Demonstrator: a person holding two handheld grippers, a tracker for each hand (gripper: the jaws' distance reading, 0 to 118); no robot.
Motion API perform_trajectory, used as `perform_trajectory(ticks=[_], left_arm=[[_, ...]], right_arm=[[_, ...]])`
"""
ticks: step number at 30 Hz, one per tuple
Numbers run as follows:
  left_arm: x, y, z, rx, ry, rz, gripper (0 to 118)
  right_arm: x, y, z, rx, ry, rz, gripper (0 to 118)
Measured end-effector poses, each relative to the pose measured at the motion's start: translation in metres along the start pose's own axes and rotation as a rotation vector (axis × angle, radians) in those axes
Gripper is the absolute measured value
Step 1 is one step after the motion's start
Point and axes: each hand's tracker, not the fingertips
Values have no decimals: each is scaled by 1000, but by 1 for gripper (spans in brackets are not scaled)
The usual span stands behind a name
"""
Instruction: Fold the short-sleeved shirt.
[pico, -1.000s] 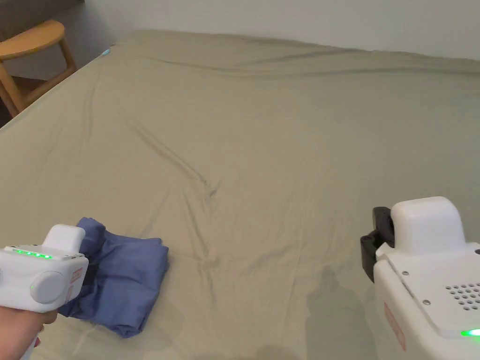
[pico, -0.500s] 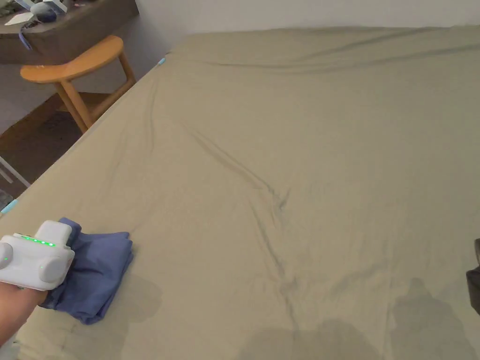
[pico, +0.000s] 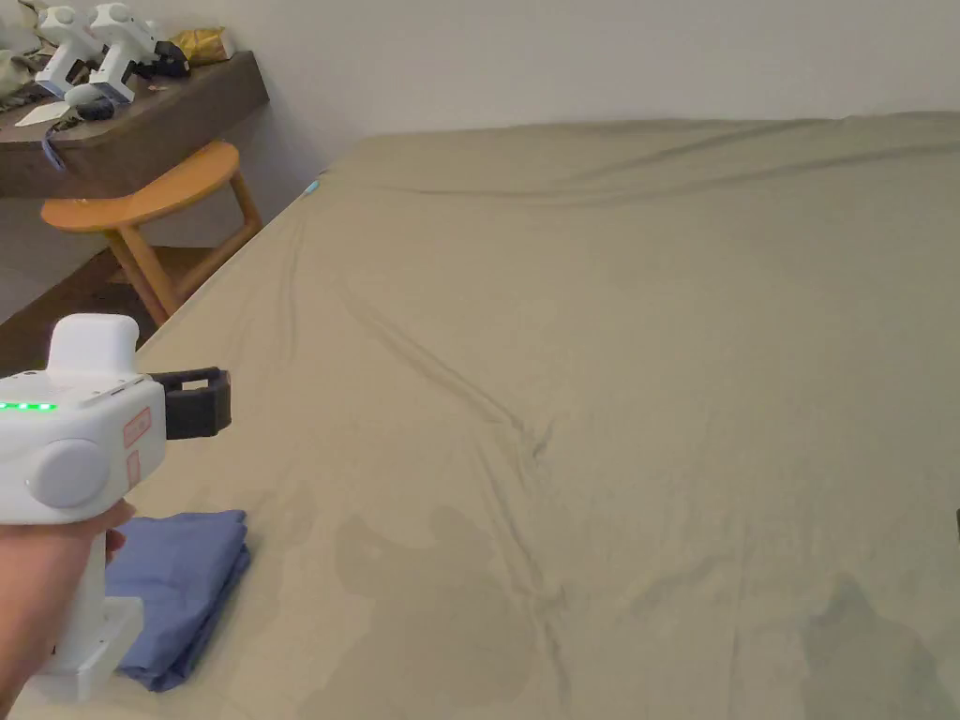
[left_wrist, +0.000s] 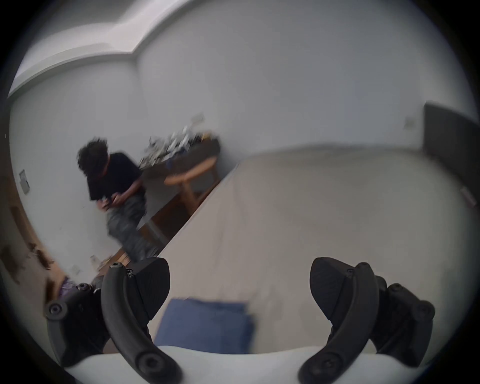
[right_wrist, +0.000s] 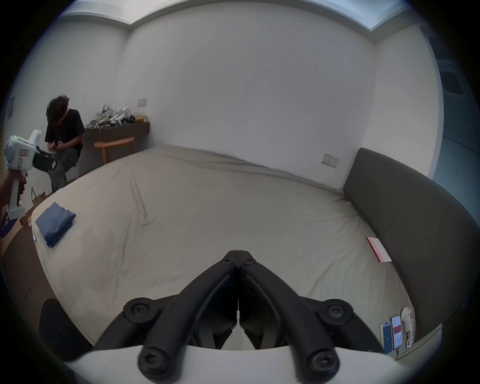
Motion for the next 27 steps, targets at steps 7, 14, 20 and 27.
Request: perform_trajectory(ticks=[7, 14, 20, 27], left_arm=[[110, 43, 126, 367, -176, 197, 108], [203, 38, 200, 502, -225, 163, 21], [265, 23, 241, 543, -276, 16, 0], [289, 14, 259, 515, -343, 0, 0]], right_arm=[[33, 29, 54, 152, -22, -21, 1], [53, 41, 106, 271, -66, 3, 1], [59, 31, 122, 294, -72, 19, 1], [54, 14, 132, 304, -100, 22, 1]])
